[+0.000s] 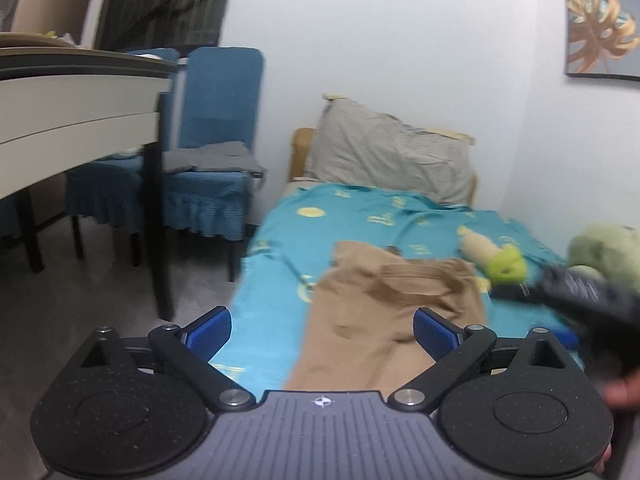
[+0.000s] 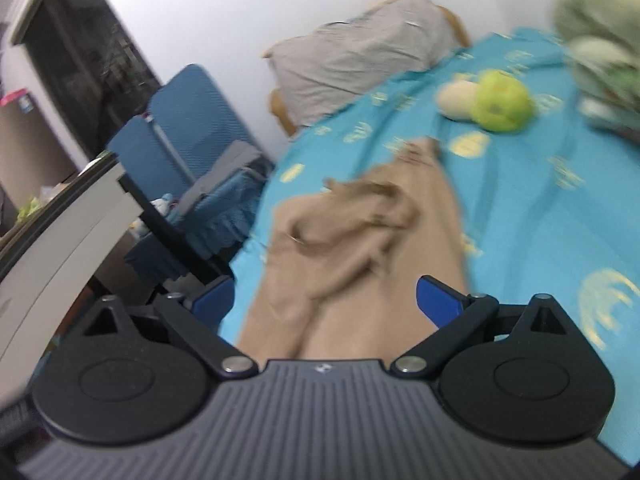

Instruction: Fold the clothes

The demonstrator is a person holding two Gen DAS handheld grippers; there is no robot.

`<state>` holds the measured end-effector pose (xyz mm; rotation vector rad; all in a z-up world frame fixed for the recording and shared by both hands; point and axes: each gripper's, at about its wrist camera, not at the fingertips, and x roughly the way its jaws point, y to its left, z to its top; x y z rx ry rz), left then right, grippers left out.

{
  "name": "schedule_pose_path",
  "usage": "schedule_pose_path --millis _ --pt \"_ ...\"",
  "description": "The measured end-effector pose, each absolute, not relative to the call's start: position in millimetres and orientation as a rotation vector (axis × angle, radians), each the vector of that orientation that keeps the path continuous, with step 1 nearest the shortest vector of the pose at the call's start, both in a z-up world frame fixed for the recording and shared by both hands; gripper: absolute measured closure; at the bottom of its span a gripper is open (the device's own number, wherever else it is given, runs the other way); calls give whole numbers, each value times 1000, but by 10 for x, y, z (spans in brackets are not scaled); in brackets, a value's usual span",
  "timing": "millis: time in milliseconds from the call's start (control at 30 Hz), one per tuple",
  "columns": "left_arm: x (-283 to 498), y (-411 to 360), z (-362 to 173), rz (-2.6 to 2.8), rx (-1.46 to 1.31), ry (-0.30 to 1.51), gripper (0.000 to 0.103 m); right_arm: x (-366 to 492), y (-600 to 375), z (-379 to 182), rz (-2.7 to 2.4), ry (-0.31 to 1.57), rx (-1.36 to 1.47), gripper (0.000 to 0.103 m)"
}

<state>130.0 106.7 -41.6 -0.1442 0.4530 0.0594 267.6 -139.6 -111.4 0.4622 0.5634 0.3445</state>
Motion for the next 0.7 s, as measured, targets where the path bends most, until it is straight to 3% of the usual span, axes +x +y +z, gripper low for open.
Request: schedule_pose_path --millis 67,133,367,500,600,700 --pt "1345 1218 -441 86 -179 454 4 3036 -1104 -1114 351 573 426 11" --pt "1412 1398 -481 103 -253 477 4 3438 -819 -1189 342 618 381 29" --pt "1659 1780 -721 17 -432 619 4 4228 -220 -1542 295 699 143 37" --pt "1778 1730 -820 0 -402 644 4 4315 -212 -1692 264 741 62 89" --pt "1803 1683 -849 -11 -393 645 4 4141 -370 -1596 294 706 94 99" --pt "1782 1625 -828 -16 -376 638 4 3910 -558 -1451 312 668 131 99"
